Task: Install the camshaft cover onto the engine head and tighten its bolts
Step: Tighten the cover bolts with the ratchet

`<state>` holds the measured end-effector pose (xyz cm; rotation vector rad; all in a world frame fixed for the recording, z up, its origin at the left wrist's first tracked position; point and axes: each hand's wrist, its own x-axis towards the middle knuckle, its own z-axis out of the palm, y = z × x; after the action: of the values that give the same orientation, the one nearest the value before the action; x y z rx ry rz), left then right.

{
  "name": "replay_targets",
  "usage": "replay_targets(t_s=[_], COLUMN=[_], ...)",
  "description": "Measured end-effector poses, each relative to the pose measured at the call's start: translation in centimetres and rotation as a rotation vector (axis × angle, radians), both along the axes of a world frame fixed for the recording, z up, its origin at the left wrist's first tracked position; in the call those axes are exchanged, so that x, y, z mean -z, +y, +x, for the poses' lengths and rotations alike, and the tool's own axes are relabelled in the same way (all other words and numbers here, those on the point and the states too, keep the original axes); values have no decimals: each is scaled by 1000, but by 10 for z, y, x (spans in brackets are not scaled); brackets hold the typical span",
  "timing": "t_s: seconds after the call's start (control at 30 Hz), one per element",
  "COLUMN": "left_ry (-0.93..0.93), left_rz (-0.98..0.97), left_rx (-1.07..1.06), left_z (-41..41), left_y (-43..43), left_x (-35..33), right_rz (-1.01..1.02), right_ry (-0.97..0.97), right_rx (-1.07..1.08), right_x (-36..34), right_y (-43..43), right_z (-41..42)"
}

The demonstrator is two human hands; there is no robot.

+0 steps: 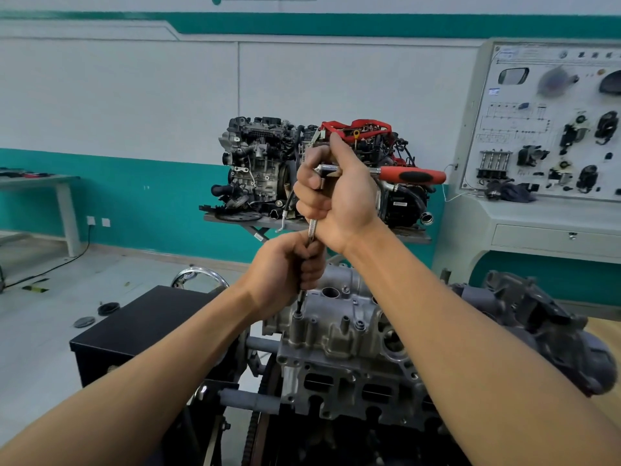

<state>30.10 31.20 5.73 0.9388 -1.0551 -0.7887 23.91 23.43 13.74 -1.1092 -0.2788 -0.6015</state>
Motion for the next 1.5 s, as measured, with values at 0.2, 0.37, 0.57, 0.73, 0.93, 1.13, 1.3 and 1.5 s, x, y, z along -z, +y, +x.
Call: replay_targets(t_s=[0.2,0.37,0.57,0.73,0.93,1.13,1.3,1.5], left_ry=[-5,-37,-98,-148,-170,-274,-314,-344], left_rz=[8,20,-6,-36,-41,56,39,-159], left_rx=[-20,-10,68,47,-91,-601,-766,-771], left_z=[0,-2,3,1,-3,-16,-24,-29], left_y=[-2,-7,-3,-2,2,-18,-24,-21], left_x=[7,4,4,7,21,17,18,31], right_rz=[16,61,13,-19,-10,56,74,-31], right_ry=[44,60,-28,-45,-22,85,111,-6], right_rx=[-247,-499,-151,187,324,323,297,191], right_x=[2,2,8,13,14,2,0,12], right_y=[-12,-12,9,28,34,23,23,28], right_z=[6,3,-5,-10,-7,-1,-6,-15])
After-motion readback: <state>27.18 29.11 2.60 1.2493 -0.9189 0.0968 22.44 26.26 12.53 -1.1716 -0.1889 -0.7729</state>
